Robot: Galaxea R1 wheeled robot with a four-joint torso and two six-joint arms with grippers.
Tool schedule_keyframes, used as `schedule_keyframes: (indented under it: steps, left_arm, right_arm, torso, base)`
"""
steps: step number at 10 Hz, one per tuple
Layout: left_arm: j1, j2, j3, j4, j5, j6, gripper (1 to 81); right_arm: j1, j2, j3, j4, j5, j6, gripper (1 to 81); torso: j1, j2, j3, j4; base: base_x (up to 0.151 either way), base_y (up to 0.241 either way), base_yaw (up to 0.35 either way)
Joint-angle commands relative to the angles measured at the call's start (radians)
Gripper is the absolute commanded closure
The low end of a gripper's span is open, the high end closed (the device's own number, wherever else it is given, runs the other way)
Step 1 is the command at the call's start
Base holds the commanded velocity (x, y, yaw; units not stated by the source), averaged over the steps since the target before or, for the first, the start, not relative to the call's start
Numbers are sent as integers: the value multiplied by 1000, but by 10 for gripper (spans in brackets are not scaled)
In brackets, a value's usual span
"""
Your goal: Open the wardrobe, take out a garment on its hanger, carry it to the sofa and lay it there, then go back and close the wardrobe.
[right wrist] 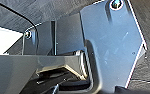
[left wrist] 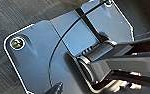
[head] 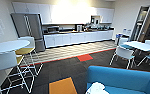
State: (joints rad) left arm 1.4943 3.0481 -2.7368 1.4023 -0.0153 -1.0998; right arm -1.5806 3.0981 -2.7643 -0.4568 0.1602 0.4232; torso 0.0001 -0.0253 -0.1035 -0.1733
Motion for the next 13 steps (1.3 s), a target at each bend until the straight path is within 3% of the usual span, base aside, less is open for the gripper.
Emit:
schedule_keyframes:
  steps: [1,13]
  left_arm:
    - [-28,9,2,7,43,9,10]
    - [-28,9,2,7,44,8,10]
  right_arm:
    - [35,4,0,4,-39,-3,10]
    - [35,3,0,6,-39,-3,10]
  torso:
    - [0,0,0,0]
    - [0,0,0,0]
  base:
    - [0,0,301]
    - [0,0,308]
